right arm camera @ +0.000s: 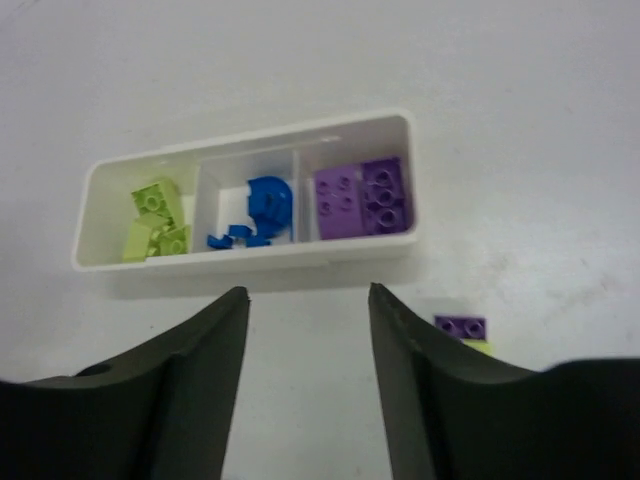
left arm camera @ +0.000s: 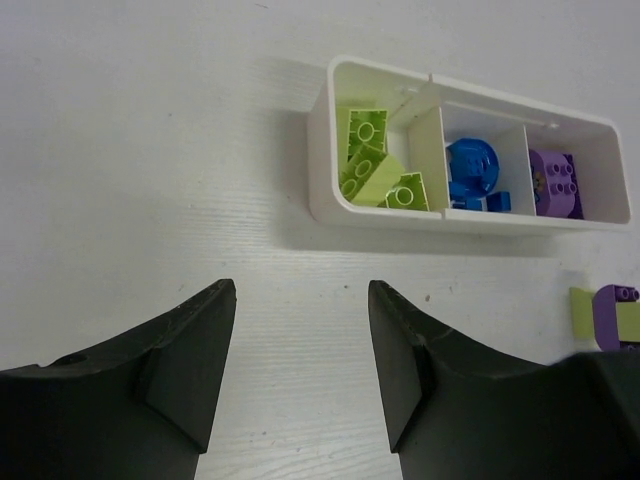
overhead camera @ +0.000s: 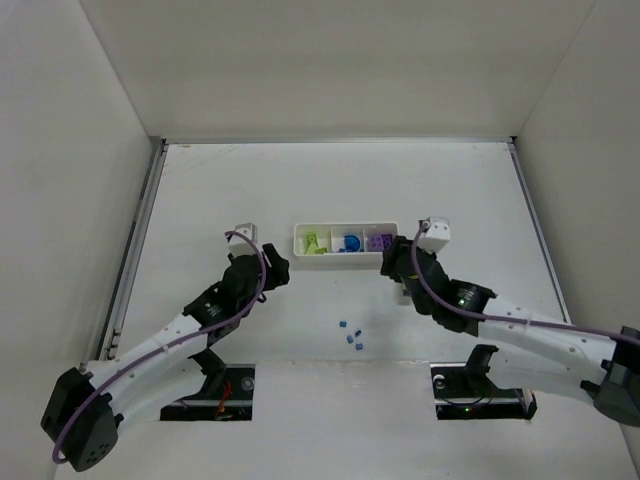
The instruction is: Sort the legos into containers by color
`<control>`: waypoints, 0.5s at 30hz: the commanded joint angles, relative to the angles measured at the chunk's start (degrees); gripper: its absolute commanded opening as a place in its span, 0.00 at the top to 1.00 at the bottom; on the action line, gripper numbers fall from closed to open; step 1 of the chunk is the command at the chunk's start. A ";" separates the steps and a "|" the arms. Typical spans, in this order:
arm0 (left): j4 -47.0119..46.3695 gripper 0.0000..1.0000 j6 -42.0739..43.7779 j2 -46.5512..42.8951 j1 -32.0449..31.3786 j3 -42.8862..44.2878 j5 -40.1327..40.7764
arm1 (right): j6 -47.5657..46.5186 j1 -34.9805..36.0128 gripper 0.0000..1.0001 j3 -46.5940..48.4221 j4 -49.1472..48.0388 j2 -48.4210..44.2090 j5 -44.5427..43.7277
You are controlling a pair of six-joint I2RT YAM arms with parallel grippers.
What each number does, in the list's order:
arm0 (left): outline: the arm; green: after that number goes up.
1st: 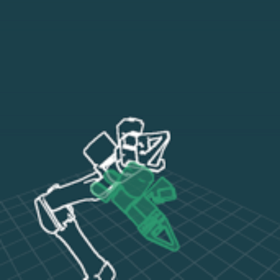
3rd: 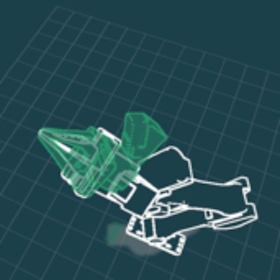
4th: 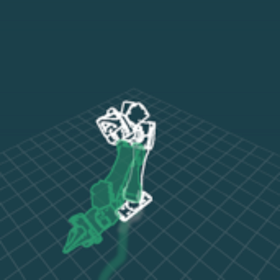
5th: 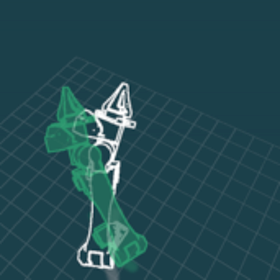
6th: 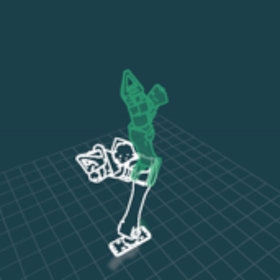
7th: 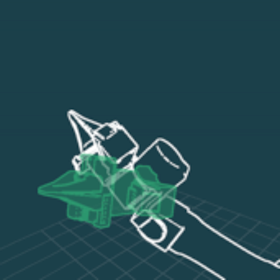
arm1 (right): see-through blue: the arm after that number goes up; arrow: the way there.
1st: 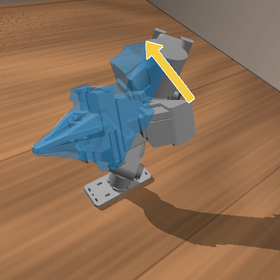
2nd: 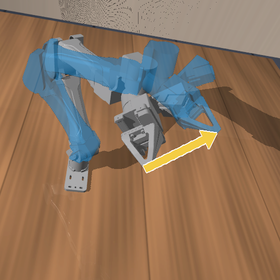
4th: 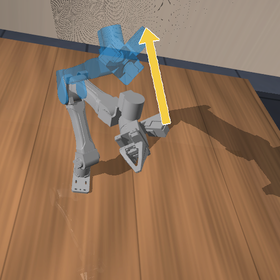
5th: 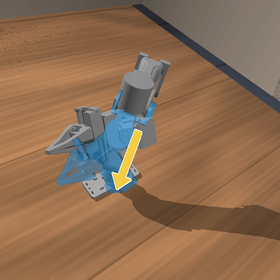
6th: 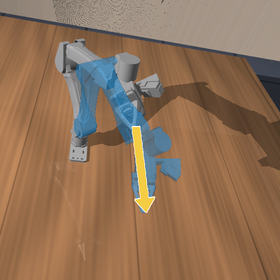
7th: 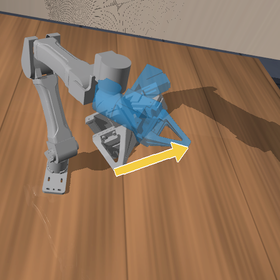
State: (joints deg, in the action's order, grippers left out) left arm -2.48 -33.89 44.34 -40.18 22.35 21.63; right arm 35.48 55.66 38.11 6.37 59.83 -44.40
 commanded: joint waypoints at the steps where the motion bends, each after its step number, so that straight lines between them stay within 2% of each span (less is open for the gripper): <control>1: -5.77 0.47 0.67 3.64 -1.08 3.14 -3.26 | 12.30 -1.47 0.40 -3.30 16.36 -4.54 -5.26; 4: -7.80 0.47 0.67 6.98 -2.65 4.54 -3.43 | 14.00 -2.35 0.30 -3.74 19.64 -2.98 -2.37; 7: -8.85 0.47 1.19 8.05 -4.15 5.07 -3.00 | 13.73 -2.18 0.24 -2.95 20.26 2.11 -1.04; 11: -8.51 0.47 0.93 6.99 -4.77 4.99 -2.91 | 14.09 -3.32 0.25 -3.13 19.13 6.17 -0.16; 15: -8.33 0.47 0.05 6.29 -5.56 4.28 -2.56 | 12.60 -5.51 0.33 -3.83 15.79 7.58 1.33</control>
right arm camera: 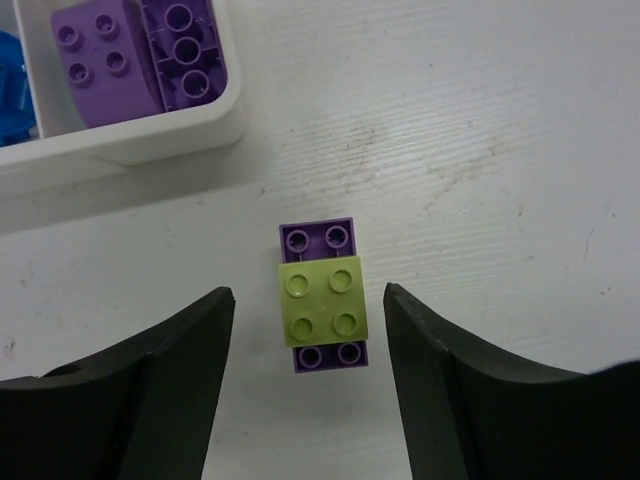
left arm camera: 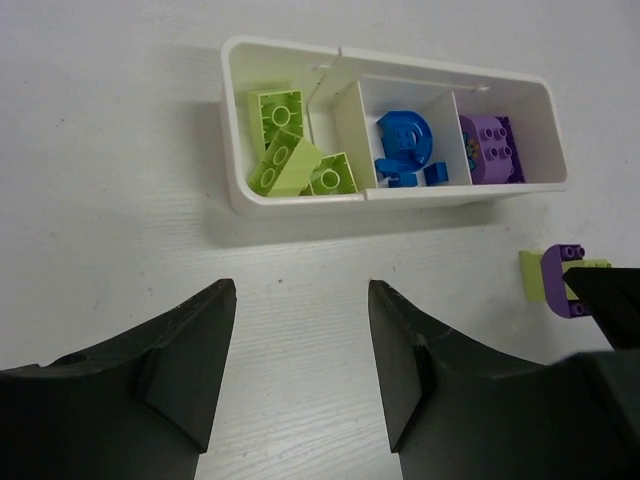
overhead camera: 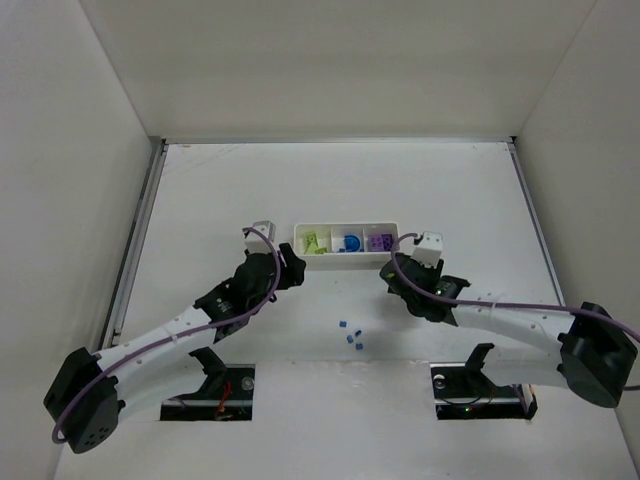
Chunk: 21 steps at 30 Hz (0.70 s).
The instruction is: Sort the legos into containers by color
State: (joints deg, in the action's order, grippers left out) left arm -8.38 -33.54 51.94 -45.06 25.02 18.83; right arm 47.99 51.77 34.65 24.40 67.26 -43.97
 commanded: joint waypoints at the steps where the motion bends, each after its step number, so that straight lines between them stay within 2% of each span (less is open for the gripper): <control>1: -2.25 0.47 -0.39 -1.32 -0.77 1.62 0.24 | -0.43 -2.32 0.34 -0.46 -2.95 0.58 2.12; 14: -1.99 0.47 -1.18 -1.06 -2.01 1.53 1.56 | -1.76 -4.70 0.55 -1.17 -6.39 4.80 6.96; 16: -2.16 0.47 -1.44 -1.14 -2.18 1.35 1.56 | -2.19 -4.97 0.62 -1.08 -6.91 5.59 7.14; 19: -2.34 0.47 -2.58 -1.14 -2.53 1.09 1.39 | -1.76 -5.06 0.78 -1.60 -7.44 5.07 7.05; 21: -2.16 0.47 -3.20 -1.23 -2.62 1.26 1.04 | -1.75 -4.88 0.83 -2.39 -8.84 2.62 7.05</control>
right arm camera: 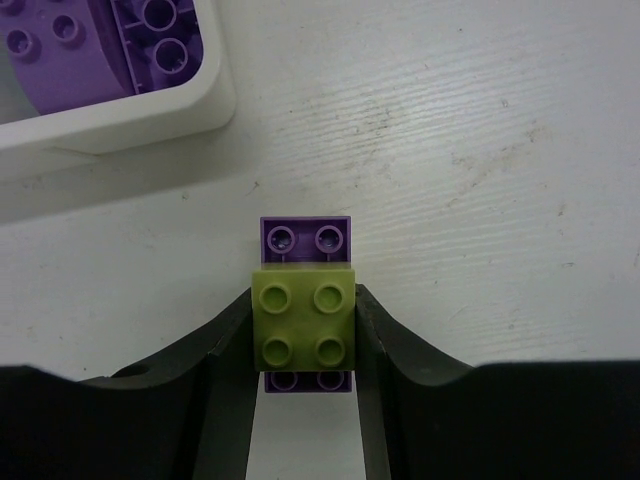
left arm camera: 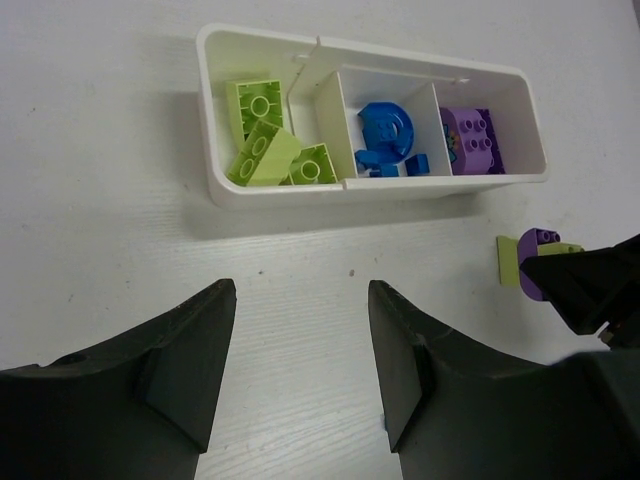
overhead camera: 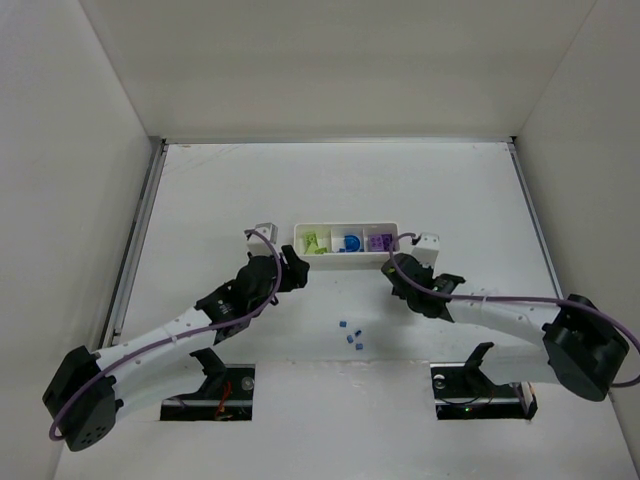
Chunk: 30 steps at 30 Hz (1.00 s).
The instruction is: Sort the legos into containers by color
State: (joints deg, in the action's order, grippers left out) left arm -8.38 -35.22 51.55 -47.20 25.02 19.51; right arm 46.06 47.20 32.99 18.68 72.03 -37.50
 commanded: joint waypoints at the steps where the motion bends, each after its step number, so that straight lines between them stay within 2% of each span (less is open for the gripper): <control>1: -2.25 0.47 -1.86 -1.10 -0.74 1.26 0.09 | -0.18 -0.31 0.84 -1.00 -3.90 -3.98 0.32; 5: -2.34 0.47 -7.03 -2.59 -1.36 1.26 -0.17 | -1.67 3.02 0.84 -0.65 -8.20 -13.47 3.47; 11: -4.71 0.46 -18.63 -7.94 -1.45 -0.31 -2.89 | -2.47 3.91 0.82 1.28 -23.65 -20.26 17.78; 18: -12.09 0.43 -25.68 -14.37 -1.18 -3.57 -5.79 | 4.46 -1.89 0.81 0.76 -40.72 -14.74 32.91; 26: -19.56 0.42 -27.88 -11.13 -1.01 -6.64 -7.55 | 15.97 -5.76 0.81 -1.09 -58.38 -7.18 42.76; 30: -27.63 0.41 -27.70 -9.89 -0.31 -9.63 -7.38 | 20.02 -5.76 0.79 -0.91 -64.55 -3.13 45.67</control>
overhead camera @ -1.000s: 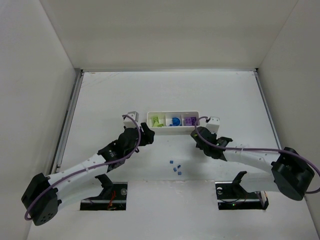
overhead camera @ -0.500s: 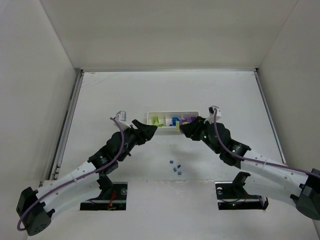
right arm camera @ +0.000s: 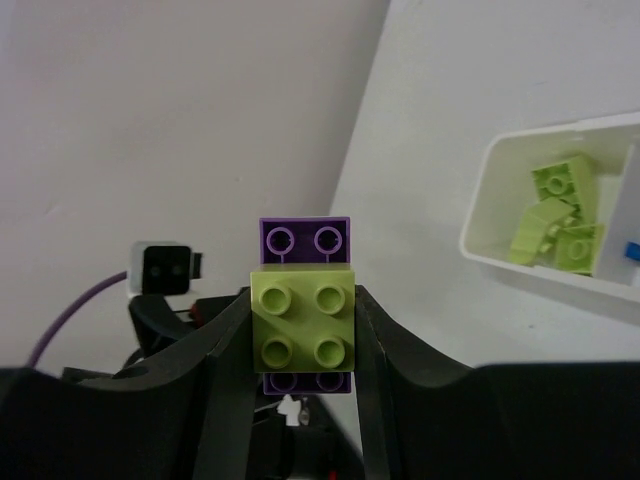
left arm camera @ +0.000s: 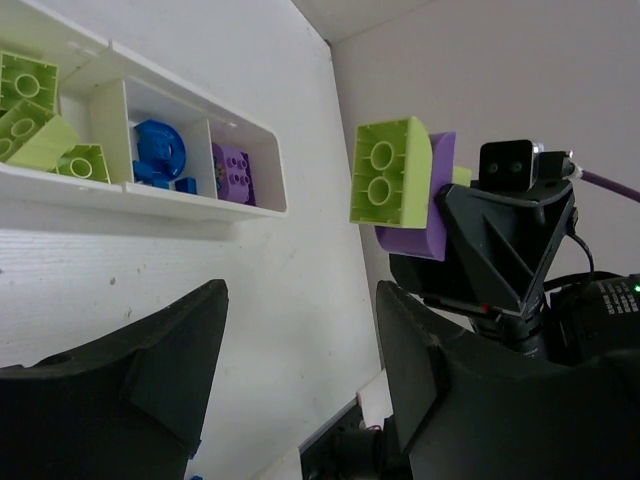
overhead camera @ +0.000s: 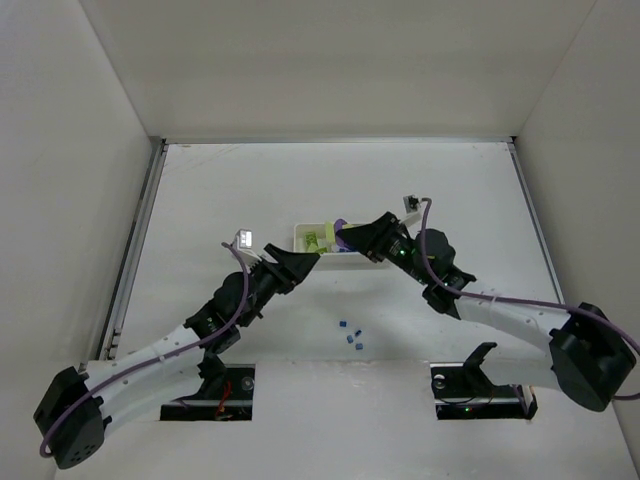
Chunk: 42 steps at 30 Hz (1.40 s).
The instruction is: Sort the legos into containers by color
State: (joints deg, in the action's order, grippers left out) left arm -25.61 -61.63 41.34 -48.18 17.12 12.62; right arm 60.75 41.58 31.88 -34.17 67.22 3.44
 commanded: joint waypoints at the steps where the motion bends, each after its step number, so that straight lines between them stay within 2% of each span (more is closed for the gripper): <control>1: -12.34 0.41 -1.48 0.67 1.29 -2.35 -0.84 | 5.78 -0.06 0.79 0.20 -12.49 2.56 4.82; 8: -22.11 0.39 -1.13 1.37 2.17 -5.61 -1.02 | 9.82 -0.06 0.79 0.03 -16.79 8.09 5.08; 20: -25.89 0.40 -0.51 7.61 4.54 -4.03 -2.60 | 17.38 1.09 0.79 -0.06 -30.33 17.41 10.97; 24: -27.65 0.43 -0.43 9.19 5.60 -3.24 -3.48 | 20.19 1.44 0.79 -0.15 -35.16 21.10 12.46; 28: -30.03 0.53 -0.43 10.69 5.78 -2.80 -4.44 | 22.04 1.70 0.79 -0.32 -38.77 23.74 12.38; 34: -31.17 0.76 -0.34 10.25 6.13 -2.89 -4.45 | 22.22 1.62 0.80 -1.11 -40.27 24.28 11.85; 37: -30.38 0.81 0.36 7.97 6.31 -3.67 -4.01 | 21.78 1.09 0.80 -2.69 -40.27 22.61 11.76; 42: -25.30 0.86 1.85 5.16 7.18 -4.12 -5.15 | 19.50 -4.35 0.80 -6.03 -38.17 16.38 12.46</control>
State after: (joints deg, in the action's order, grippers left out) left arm -50.09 -62.06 49.01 -42.15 12.03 6.74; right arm 81.95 40.77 27.51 -69.49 87.72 15.64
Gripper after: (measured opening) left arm 0.359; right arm 0.429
